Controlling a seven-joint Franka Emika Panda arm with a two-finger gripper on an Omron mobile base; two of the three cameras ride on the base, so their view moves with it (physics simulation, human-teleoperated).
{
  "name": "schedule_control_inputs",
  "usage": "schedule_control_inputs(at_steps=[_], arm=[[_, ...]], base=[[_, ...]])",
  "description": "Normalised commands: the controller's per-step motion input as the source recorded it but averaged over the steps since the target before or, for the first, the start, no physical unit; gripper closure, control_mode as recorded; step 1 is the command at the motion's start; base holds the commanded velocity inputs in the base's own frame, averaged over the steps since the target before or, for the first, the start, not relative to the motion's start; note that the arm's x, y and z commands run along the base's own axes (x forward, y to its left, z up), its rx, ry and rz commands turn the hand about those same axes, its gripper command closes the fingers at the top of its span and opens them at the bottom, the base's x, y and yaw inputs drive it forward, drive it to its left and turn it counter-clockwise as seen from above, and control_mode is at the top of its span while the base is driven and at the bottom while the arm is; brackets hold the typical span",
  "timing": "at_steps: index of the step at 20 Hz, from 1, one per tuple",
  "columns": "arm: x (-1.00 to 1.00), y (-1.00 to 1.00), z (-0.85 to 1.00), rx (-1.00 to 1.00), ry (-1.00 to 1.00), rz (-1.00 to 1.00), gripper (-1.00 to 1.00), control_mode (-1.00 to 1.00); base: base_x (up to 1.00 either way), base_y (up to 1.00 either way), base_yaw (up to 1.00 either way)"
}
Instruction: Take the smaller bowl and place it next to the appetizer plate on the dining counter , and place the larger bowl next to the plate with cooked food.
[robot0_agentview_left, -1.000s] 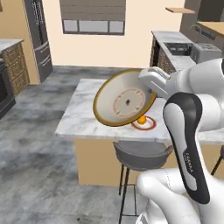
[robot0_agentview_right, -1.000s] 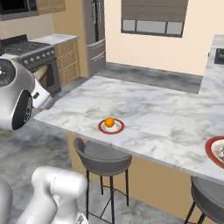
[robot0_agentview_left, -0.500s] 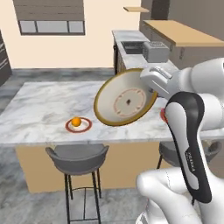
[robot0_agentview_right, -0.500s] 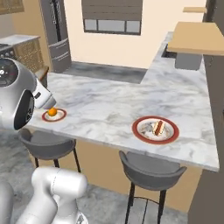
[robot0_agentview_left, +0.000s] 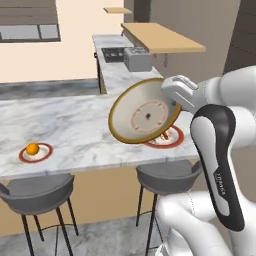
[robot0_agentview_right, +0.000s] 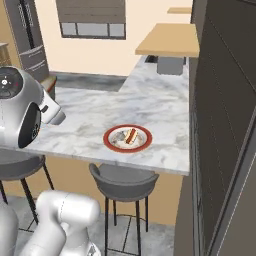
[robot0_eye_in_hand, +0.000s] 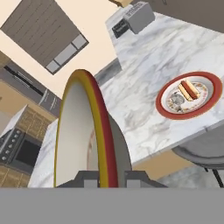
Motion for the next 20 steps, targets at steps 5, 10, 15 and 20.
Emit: schedule_control_inputs(at_steps=[5, 10, 15, 20], arm=[[0.0, 0.0, 0.0, 0.0, 0.0, 0.0, 1.0, 1.0], [0.0, 0.0, 0.0, 0.0, 0.0, 0.0, 1.0, 1.0], [0.0, 0.0, 0.0, 0.0, 0.0, 0.0, 1.0, 1.0], [0.0, 0.0, 0.0, 0.0, 0.0, 0.0, 1.0, 1.0]], base=[[0.43, -0.04, -0.18], [0.59, 0.01, -0.19], [0.67, 0.43, -0.1], [0.32, 0.84, 0.0]])
